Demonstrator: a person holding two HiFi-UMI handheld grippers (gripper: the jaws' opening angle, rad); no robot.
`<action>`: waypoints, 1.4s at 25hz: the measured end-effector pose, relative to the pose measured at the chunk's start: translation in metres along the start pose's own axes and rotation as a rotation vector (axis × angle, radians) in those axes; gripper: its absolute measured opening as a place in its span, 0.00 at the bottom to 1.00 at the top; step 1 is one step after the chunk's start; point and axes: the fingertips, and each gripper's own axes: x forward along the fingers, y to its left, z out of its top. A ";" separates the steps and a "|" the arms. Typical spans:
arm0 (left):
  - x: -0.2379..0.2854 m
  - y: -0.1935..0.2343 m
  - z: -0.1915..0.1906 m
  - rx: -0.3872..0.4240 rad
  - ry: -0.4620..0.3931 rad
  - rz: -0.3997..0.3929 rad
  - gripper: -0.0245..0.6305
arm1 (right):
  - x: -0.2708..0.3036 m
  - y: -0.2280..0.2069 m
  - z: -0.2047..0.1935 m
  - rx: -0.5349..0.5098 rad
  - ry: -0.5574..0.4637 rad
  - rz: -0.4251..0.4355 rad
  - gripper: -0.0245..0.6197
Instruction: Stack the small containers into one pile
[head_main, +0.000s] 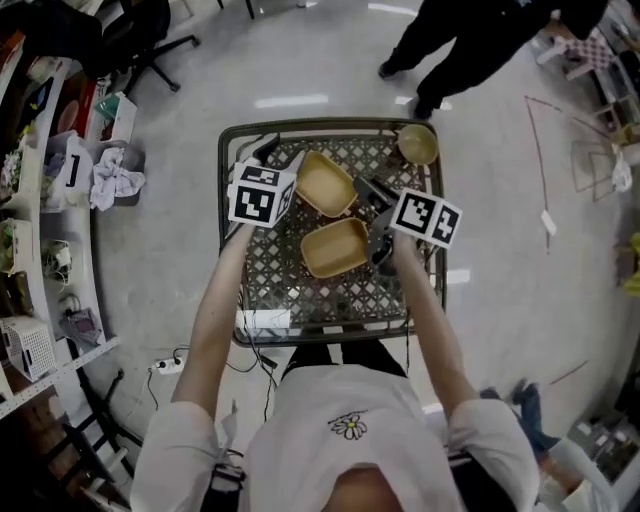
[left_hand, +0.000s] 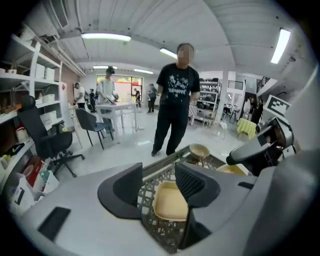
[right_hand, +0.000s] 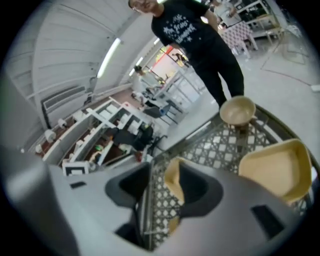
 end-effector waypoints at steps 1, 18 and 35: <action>0.015 0.000 -0.015 0.008 0.055 -0.017 0.37 | 0.010 -0.013 -0.009 0.012 0.035 -0.022 0.33; 0.104 0.016 -0.125 0.070 0.415 -0.057 0.19 | 0.074 -0.112 -0.085 0.185 0.284 -0.211 0.29; 0.050 0.001 -0.047 0.057 0.196 -0.011 0.09 | 0.040 -0.072 -0.017 -0.006 0.083 -0.242 0.10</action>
